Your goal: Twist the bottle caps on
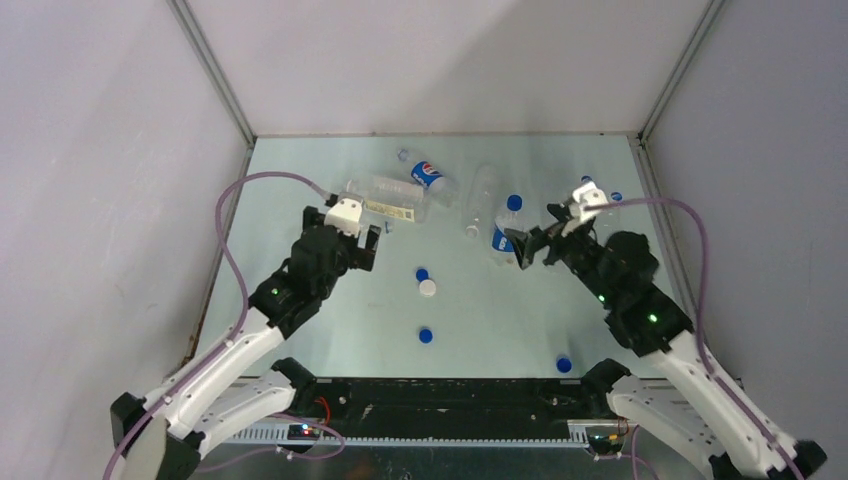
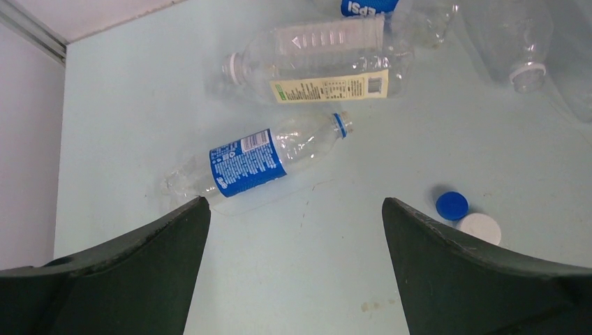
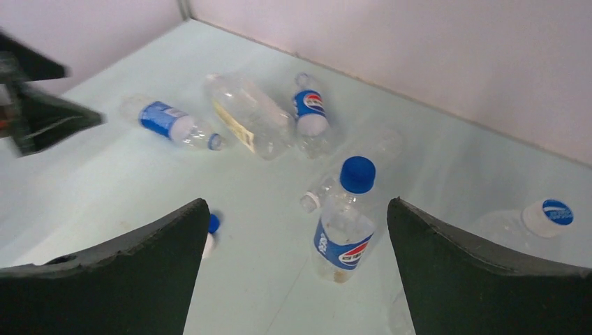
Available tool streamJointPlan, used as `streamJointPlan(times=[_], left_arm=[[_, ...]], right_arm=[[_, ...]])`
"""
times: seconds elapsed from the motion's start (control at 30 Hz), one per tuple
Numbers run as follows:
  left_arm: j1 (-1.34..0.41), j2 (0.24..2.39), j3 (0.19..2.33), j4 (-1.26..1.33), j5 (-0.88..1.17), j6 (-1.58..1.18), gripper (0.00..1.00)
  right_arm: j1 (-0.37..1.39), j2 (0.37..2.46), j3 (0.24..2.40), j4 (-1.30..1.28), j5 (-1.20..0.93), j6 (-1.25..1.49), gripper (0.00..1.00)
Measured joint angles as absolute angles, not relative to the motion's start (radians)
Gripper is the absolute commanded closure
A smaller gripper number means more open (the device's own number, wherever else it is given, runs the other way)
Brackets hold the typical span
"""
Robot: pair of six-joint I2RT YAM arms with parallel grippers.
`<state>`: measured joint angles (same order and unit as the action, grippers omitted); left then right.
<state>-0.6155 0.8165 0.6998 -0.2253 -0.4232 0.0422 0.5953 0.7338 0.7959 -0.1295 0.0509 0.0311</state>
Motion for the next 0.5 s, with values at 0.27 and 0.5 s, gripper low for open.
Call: streamJointPlan(times=[0.27, 0.5], left_arm=[[-0.528, 1.044, 0.939, -0.4, -0.308, 0.025, 0.0], [-0.4, 1.31, 1.164, -0.598, -0.209, 0.09, 0.0]], right_arm=[[0.593, 0.402, 0.789, -0.253, -0.08, -0.025, 0.01], [0.593, 0.336, 0.77, -0.366, -0.14, -0.038, 0.01]])
